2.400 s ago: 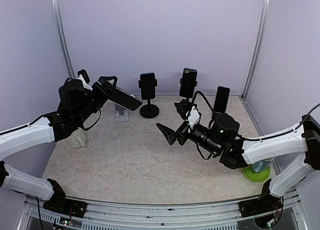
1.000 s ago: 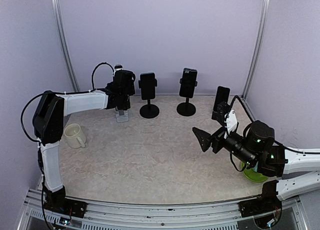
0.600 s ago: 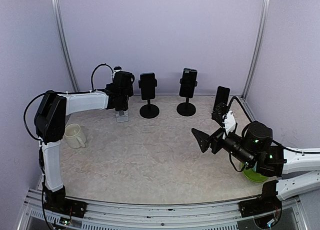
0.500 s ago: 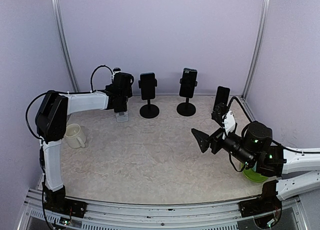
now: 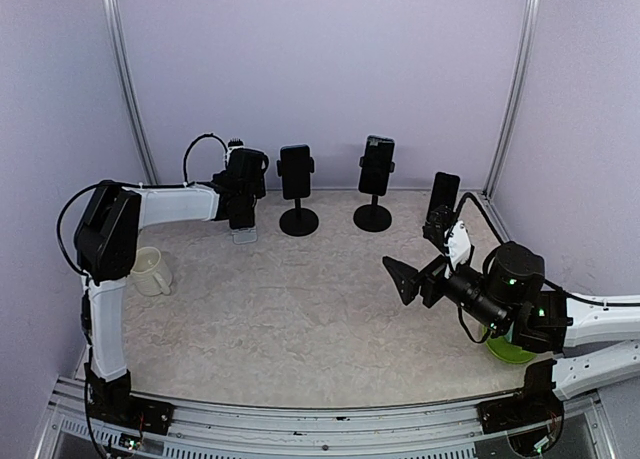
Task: Place the phone on the phone stand
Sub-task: Install the phone onto the phone stand.
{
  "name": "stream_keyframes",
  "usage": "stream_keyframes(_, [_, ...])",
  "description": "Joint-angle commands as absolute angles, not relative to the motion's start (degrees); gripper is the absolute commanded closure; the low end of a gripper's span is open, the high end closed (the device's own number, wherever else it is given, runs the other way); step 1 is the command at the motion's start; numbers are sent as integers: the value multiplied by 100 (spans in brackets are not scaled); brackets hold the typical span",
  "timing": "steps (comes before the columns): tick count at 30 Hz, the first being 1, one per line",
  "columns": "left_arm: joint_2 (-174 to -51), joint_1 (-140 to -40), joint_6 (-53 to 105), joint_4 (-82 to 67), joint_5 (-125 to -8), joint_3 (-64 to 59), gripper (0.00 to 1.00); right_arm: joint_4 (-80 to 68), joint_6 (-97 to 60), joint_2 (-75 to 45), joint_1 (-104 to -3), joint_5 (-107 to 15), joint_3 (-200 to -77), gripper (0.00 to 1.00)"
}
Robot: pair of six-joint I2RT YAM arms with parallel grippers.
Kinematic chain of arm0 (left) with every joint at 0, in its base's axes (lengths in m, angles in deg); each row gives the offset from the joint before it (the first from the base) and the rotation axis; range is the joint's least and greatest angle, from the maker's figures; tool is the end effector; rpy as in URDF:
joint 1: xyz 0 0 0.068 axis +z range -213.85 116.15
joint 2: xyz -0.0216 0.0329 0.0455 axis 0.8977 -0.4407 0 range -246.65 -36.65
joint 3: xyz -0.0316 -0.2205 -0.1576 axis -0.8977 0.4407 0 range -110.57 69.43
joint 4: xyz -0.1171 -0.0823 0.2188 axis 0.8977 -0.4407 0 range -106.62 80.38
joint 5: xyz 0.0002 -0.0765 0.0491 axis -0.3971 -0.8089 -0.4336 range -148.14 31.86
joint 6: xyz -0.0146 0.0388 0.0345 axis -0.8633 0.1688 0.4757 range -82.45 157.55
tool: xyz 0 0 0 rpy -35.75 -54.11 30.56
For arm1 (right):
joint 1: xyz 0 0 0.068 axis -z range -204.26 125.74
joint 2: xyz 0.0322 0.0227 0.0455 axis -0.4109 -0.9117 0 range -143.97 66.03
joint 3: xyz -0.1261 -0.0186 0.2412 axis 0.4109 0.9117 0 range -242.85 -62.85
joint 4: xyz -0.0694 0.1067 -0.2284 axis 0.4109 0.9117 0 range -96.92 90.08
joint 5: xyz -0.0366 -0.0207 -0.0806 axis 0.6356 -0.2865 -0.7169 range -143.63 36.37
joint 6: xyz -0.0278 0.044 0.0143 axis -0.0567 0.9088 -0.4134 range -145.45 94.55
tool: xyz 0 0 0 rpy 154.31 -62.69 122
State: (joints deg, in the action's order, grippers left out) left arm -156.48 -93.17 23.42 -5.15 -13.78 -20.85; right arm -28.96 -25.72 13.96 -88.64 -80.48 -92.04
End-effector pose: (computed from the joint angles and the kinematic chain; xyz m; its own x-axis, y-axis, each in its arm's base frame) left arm 0.4343 -0.2153 0.2317 -0.3092 -0.0266 -0.9506 -0.2861 0.9559 0.0663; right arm 0.1064 0.1847 0.2800 -0.0034 -0.0170 -0.9999 -0.6092 0.7929 -0.0114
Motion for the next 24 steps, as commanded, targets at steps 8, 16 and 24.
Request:
stream_keyframes(8, [-15723,-9225,2166,-162,-1486,-2216,83,-2860,-2567,1356,-8922,-8104,-9238,0])
stream_keyframes(16, [-15732,-9158,2070,-196,-1498,-2149,74,-2856,-2580,1354,-8922,-8106,-9237,0])
stream_keyframes(24, [-15716,-9112,1965,-215,-1554,-2073,66,-2845,-2594,1379,-8922,-8116,-9215,0])
